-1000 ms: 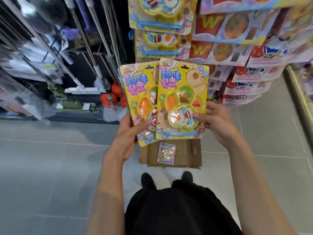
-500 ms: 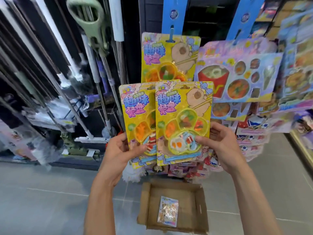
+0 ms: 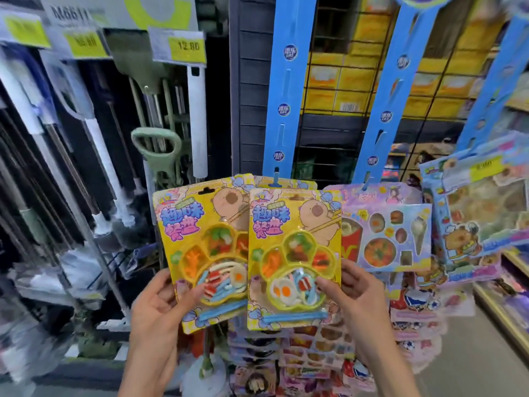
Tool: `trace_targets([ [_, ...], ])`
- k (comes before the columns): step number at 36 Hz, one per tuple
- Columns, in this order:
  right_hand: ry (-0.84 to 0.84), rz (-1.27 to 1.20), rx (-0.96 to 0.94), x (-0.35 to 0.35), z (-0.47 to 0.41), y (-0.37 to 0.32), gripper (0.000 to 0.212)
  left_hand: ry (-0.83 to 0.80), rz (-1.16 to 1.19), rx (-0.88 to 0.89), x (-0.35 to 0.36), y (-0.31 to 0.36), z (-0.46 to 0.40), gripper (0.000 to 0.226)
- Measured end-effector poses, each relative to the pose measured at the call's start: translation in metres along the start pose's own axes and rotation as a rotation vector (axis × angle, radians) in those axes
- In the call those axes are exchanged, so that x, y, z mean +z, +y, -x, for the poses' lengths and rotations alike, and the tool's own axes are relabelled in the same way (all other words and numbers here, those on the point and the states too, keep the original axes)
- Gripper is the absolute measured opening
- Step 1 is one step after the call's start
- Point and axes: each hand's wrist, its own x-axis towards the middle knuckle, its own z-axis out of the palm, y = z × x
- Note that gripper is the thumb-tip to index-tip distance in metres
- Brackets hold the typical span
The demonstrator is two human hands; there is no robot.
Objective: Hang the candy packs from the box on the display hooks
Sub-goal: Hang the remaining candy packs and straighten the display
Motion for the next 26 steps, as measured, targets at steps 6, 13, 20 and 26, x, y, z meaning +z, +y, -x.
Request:
trace_targets([
  [6,0.091,0.011,-0.071,0.014,-0.014,-0.018,0.054,0.032,-0.028,0.066,0.008,0.023,-0.021,0.04],
  [13,0.106,0.014,-0.124,0.033,-0.025,-0.037,0.041,0.225,-0.146,0.103,0.007,0.032,-0.02,0.026],
  [20,0.178,-0.004,-0.172,0.041,-0.035,-0.045,0.043,0.349,-0.187,0.085,0.001,0.039,-0.017,0.024],
  [26,0.201,0.01,-0.211,0.04,-0.045,-0.058,0.041,0.378,-0.202,0.098,0.003,0.044,-0.013,0.022],
])
